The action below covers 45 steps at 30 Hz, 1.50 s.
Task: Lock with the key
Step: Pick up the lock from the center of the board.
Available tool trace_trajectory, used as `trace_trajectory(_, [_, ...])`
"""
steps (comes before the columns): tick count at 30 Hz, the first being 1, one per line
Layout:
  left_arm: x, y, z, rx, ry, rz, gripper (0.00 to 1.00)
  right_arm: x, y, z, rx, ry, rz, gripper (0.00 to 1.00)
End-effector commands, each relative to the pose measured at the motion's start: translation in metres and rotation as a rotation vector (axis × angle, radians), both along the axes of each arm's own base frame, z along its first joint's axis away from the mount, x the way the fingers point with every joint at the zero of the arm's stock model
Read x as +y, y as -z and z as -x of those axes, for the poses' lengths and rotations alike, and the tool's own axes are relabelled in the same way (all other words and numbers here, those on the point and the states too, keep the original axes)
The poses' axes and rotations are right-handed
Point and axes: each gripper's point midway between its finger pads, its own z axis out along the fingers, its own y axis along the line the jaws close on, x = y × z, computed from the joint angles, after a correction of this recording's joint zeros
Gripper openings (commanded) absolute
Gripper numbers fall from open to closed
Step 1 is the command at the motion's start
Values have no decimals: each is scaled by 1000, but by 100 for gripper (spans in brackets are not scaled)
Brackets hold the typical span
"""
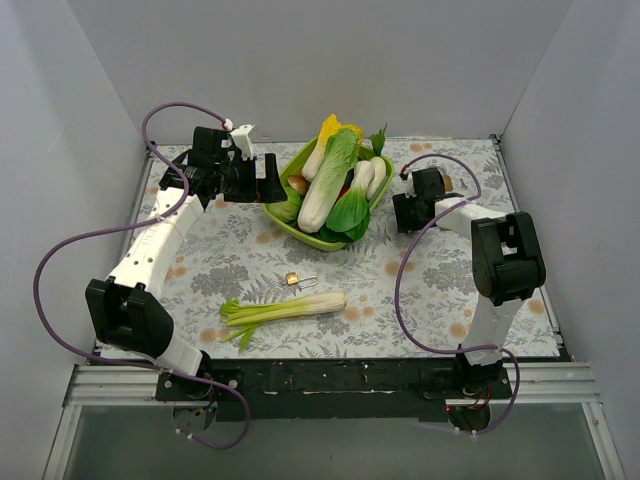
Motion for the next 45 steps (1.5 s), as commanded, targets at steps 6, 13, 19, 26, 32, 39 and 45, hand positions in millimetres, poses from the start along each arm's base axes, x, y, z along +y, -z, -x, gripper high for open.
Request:
trace_trajectory(6, [-3,-17,0,-46,23,33,98,-5,8,-1,42,-5,36,73])
trace_trajectory(13, [-5,-15,0,-35,26,41,98,-4,17,-2,64,22,52,66])
trace_trajectory(19, [-4,-21,0,-55,31,43,98,-3,14,6,79,1,44,45])
trace_trajectory(26, [-19,-51,19,-182,179,113,98,-2,-34,7,6,-130,63,16])
trace_trajectory(32, [-41,-73,37,-270,390,199,98,14,-98,44,-18,-362,-14,9])
trace_trajectory(39, [-58,-73,84,-534,694,242,98,51,-171,139,-37,-762,-232,8])
trace_trajectory(45, [-109,-54,127,-804,956,65,95,76,-200,220,43,-1019,-484,2])
